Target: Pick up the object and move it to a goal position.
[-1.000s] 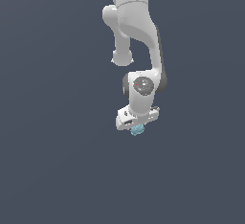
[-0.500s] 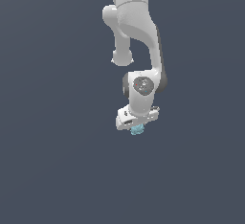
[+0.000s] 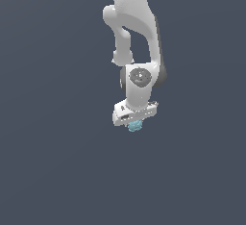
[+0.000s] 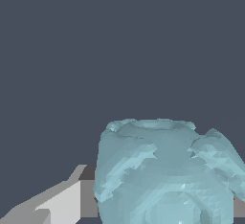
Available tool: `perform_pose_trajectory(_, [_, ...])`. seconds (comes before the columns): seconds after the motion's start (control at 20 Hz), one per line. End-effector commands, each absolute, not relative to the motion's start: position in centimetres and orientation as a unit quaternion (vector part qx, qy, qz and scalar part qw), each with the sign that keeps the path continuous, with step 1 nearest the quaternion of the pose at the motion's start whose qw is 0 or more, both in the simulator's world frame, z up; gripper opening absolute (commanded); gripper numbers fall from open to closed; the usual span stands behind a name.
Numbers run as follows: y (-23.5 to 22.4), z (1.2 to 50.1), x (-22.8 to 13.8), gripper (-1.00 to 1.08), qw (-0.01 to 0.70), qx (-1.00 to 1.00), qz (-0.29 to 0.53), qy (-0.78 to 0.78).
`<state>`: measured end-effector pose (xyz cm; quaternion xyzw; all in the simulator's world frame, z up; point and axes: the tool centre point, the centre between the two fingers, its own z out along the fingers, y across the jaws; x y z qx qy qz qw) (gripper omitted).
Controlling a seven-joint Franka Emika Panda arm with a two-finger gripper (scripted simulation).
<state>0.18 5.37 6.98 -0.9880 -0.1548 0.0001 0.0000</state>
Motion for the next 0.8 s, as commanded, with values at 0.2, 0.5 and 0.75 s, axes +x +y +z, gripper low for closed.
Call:
perform_pose_trajectory(0.2, [3.1, 11.5, -1.1, -1.00, 0.000, -0.988, 0.000, -0.155])
perform_pose_trajectory(0.5, [0.2, 17.3, -2.8, -1.00, 0.000, -0.988, 0.000, -0.155])
perform_pose_trajectory(0.75, [-2.4, 22.7, -4.3, -1.00, 0.001, -0.988, 0.000, -0.155])
